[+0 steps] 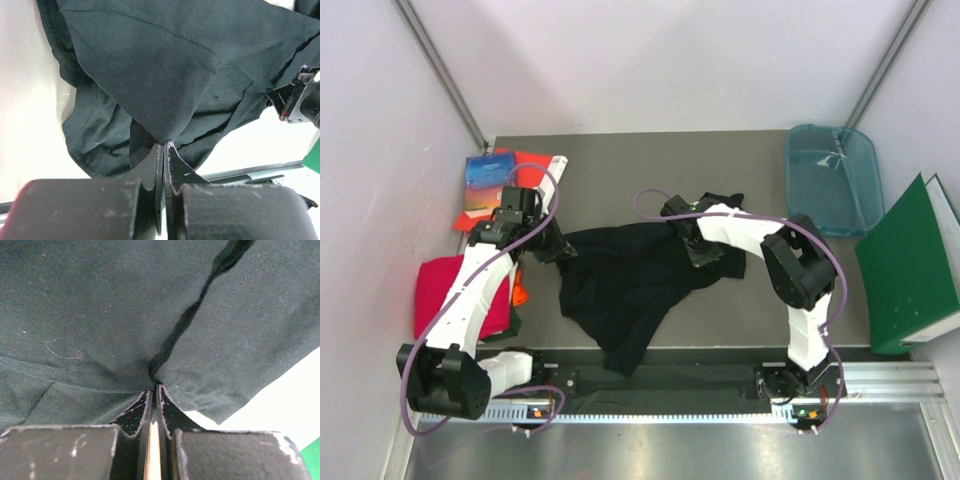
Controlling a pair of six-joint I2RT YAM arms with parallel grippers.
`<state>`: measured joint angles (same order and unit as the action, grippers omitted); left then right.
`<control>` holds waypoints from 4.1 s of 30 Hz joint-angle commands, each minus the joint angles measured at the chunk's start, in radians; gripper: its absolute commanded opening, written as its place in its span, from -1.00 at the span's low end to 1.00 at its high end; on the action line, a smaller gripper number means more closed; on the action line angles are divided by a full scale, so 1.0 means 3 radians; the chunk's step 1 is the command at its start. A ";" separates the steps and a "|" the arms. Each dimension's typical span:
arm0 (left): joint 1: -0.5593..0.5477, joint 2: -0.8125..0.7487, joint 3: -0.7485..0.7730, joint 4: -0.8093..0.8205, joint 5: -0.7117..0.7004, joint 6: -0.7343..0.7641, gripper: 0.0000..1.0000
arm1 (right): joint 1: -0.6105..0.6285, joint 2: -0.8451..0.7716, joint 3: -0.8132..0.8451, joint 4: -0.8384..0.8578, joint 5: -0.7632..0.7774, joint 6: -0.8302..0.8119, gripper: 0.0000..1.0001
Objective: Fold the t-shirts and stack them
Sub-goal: Flatten out the tshirt
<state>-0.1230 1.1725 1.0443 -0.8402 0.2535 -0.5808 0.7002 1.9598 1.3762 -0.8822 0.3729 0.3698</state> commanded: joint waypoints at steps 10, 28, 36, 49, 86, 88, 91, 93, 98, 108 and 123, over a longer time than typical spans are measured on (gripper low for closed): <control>0.0006 0.0136 0.0246 0.0070 -0.0078 0.0202 -1.00 | -0.0007 -0.0616 0.0219 -0.0276 0.0353 -0.0067 -0.98; 0.0006 0.0223 0.0277 0.0218 -0.0032 0.0218 -1.00 | -0.0089 -0.0361 -0.0205 0.0123 0.0194 -0.0067 -0.50; 0.0006 0.0244 0.0282 0.0203 -0.0037 0.0228 -1.00 | -0.0089 -0.0136 -0.0185 0.0067 0.0500 -0.0144 -0.53; 0.0006 0.0331 0.0502 0.0147 -0.0149 0.0320 -1.00 | -0.0340 -0.0616 -0.0379 0.0108 0.0634 -0.0271 -1.00; 0.0021 -0.0119 0.3953 -0.0159 -0.1009 0.0780 -1.00 | -0.0488 -0.3547 0.1899 -0.0157 -0.0108 -0.0783 -1.00; 0.0021 -0.0160 0.4167 -0.0231 -0.0993 0.0770 -1.00 | -0.0488 -0.3526 0.2125 -0.0372 -0.0138 -0.0752 -1.00; 0.0021 -0.0140 0.4418 -0.0267 -0.0958 0.0714 -1.00 | -0.0493 -0.3547 0.2377 -0.0450 -0.0093 -0.0737 -1.00; 0.0021 -0.0109 0.4480 -0.0191 -0.0952 0.0694 -1.00 | -0.0493 -0.3552 0.2408 -0.0444 -0.0062 -0.0742 -1.00; 0.0021 0.0034 0.4629 0.0090 -0.0866 0.0607 -1.00 | -0.0493 -0.3623 0.2077 -0.0332 -0.0118 -0.0630 -1.00; 0.0032 0.0989 0.4271 -0.0129 -0.0891 0.0586 -1.00 | -0.0493 -0.3777 0.0287 0.0608 0.0423 -0.0685 -1.00; 0.0384 0.3115 0.4674 -0.0048 -0.0421 0.0448 -1.00 | -0.1842 -0.0486 0.0948 0.1852 -0.0588 -0.0737 -1.00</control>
<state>-0.0399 2.0209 2.3089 -0.9104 0.0803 -0.4183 0.2058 1.6058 1.4284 -0.3988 0.2832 0.1593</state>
